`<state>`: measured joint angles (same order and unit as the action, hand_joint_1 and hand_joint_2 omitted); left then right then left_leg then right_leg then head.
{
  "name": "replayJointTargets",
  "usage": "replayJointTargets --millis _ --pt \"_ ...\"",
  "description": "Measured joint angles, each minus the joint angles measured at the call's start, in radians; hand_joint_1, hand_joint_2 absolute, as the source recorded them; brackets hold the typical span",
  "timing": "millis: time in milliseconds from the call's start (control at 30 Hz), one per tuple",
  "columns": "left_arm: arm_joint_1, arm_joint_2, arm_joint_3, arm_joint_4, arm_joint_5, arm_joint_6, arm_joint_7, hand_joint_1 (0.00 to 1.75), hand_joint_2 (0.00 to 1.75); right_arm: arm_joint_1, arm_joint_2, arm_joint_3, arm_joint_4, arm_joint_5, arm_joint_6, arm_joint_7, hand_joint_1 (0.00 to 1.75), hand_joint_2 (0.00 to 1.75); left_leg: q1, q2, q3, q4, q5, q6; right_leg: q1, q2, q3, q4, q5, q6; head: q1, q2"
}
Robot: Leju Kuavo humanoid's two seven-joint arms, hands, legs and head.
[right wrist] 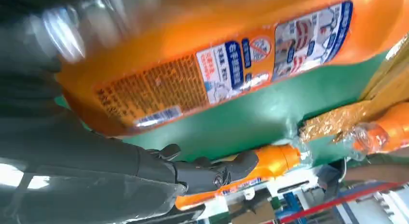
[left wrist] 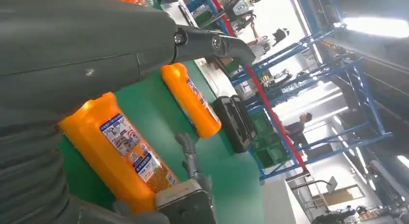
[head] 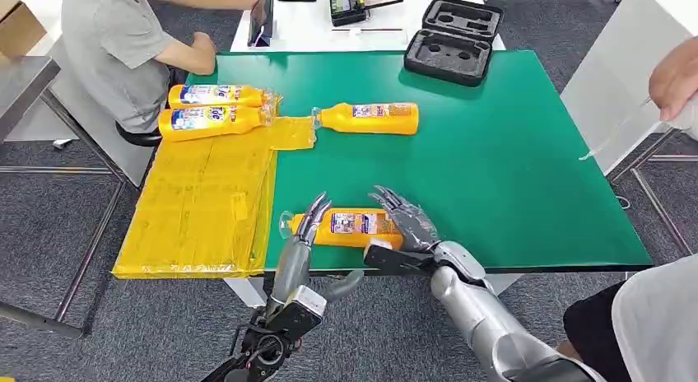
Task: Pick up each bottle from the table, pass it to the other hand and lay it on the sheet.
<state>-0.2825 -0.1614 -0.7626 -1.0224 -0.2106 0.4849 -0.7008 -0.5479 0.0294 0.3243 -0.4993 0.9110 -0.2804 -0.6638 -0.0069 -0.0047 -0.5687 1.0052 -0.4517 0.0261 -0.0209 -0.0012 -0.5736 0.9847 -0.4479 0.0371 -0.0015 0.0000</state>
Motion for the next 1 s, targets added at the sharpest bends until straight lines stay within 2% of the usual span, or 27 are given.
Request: replayJointTargets --millis 333,767,1000 --pt "-0.002 -0.001 0.0 0.0 -0.006 0.017 0.0 0.0 1.75 -0.023 0.004 0.013 0.036 0.016 0.009 0.012 0.0 1.75 0.0 0.0 0.0 0.0 0.0 0.0 0.0 0.0 0.0 0.0 0.0 0.0 0.0 0.0" --pt "-0.002 0.0 -0.002 0.0 0.0 0.019 0.0 0.0 1.75 -0.053 -0.002 0.039 0.062 0.065 0.033 0.11 0.0 1.75 0.0 0.0 0.0 0.0 0.0 0.0 0.0 0.0 0.0 0.0 0.0 0.0 0.0 0.0" --pt "-0.002 0.0 -0.008 0.0 0.0 0.02 0.0 0.0 1.75 -0.059 -0.012 0.053 0.074 0.077 0.063 0.13 0.0 1.75 0.0 0.0 0.0 0.0 0.0 0.0 0.0 0.0 0.0 0.0 0.0 0.0 0.0 0.0"
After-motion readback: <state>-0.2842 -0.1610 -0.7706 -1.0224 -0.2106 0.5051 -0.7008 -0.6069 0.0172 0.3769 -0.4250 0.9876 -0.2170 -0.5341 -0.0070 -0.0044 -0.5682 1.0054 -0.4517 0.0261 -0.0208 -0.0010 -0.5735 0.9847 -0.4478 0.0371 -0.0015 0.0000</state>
